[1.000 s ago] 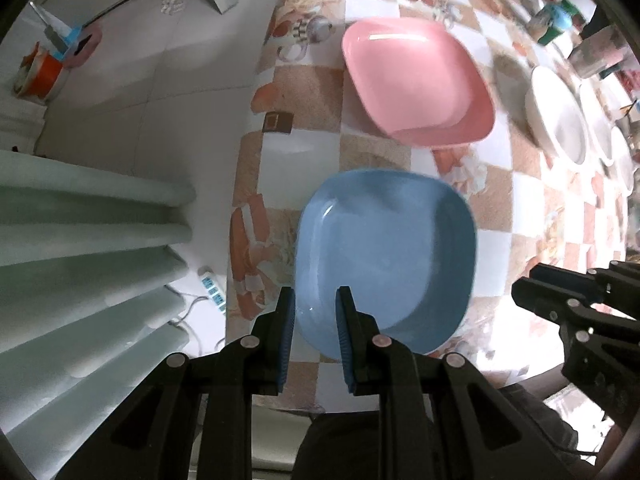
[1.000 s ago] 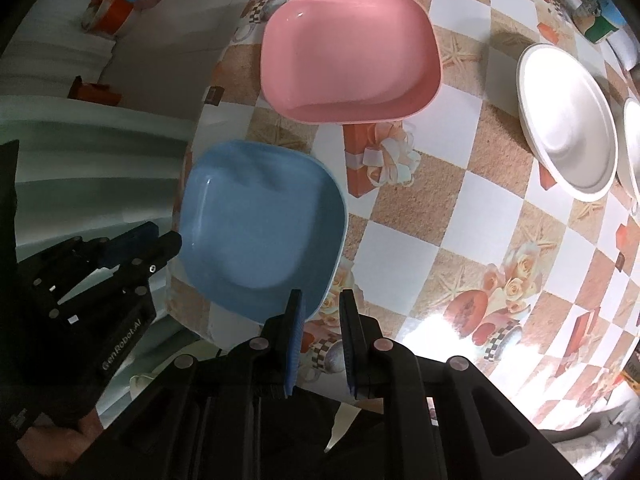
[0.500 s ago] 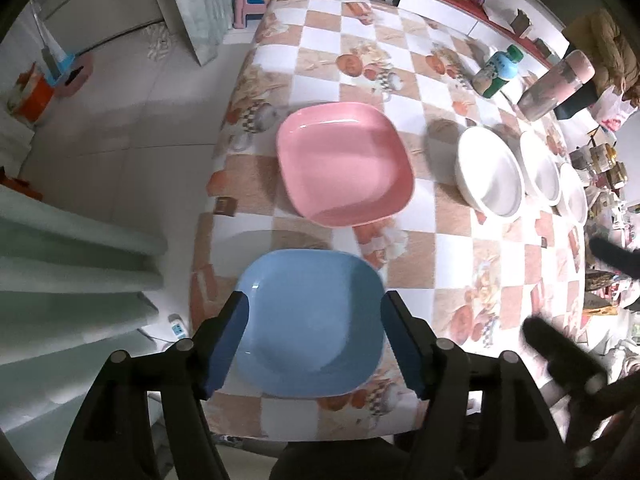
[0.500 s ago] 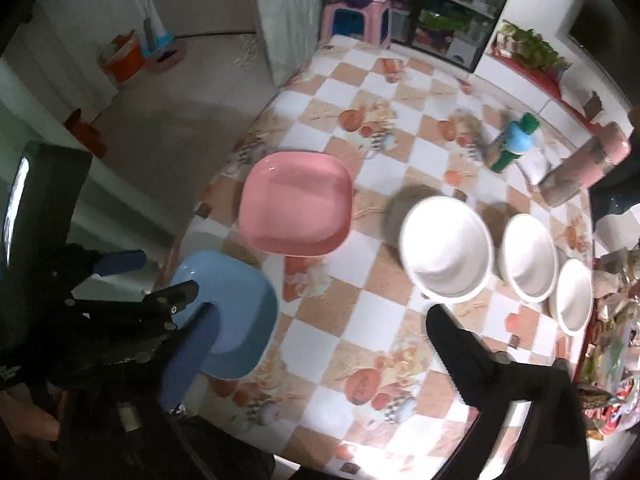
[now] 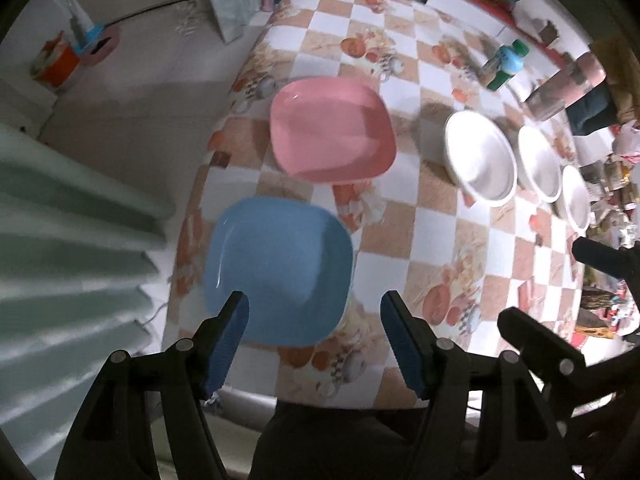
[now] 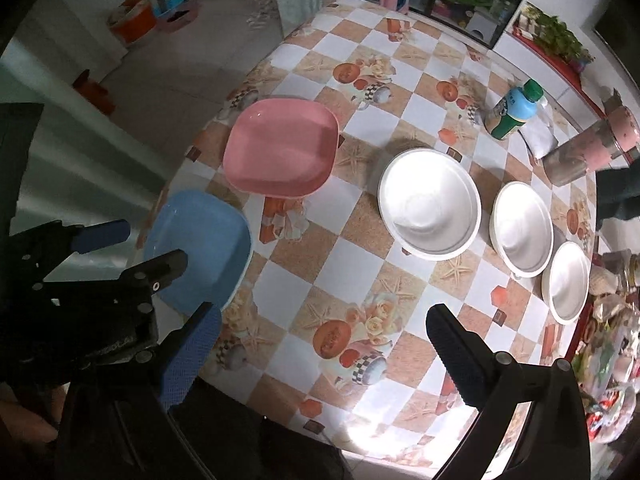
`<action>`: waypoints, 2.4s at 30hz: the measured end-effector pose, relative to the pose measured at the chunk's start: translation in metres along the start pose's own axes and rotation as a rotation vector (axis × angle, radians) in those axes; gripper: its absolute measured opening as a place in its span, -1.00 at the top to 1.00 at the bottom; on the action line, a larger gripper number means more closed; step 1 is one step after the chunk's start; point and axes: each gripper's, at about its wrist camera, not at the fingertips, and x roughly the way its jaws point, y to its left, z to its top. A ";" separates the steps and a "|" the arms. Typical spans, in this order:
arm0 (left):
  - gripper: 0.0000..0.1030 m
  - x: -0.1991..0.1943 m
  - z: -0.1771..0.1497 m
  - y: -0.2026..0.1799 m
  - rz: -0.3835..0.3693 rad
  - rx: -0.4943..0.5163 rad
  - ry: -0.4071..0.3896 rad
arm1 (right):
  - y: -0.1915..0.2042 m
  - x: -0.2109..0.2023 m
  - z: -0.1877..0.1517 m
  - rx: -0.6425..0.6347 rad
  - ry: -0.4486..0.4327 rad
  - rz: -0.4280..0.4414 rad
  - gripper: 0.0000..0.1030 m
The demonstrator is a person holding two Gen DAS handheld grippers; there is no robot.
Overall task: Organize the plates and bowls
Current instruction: 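Move the left tool toward the pink square plastic plate, then grasp the pink plate rim with the left tool and lift it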
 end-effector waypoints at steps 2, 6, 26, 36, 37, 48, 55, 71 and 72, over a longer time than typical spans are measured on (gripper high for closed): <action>-0.40 -0.005 -0.007 0.000 0.018 -0.016 0.005 | -0.003 0.003 -0.003 0.006 0.025 0.026 -1.00; -0.40 -0.013 -0.020 0.002 0.048 -0.041 0.014 | -0.009 0.005 -0.008 0.035 0.041 0.096 -1.00; -0.41 0.018 0.054 -0.019 -0.046 0.088 0.104 | -0.051 0.007 0.012 0.257 0.054 0.086 -1.00; -0.50 0.024 0.062 -0.011 -0.054 0.118 0.127 | -0.040 0.014 0.024 0.261 0.088 0.040 -1.00; -0.50 0.024 0.063 -0.009 -0.053 0.117 0.125 | -0.039 0.014 0.025 0.258 0.089 0.034 -1.00; -0.51 0.017 0.064 -0.004 -0.056 0.115 0.104 | -0.033 0.013 0.031 0.246 0.098 0.037 -1.00; -0.51 0.016 0.061 0.000 -0.052 0.099 0.102 | -0.031 0.017 0.029 0.252 0.117 0.061 -1.00; -0.51 -0.003 0.108 0.020 -0.028 0.058 -0.002 | -0.062 -0.061 0.076 0.282 -0.255 0.032 -1.00; -0.51 -0.002 0.109 0.021 -0.024 0.057 0.000 | -0.064 -0.054 0.079 0.305 -0.236 0.038 -1.00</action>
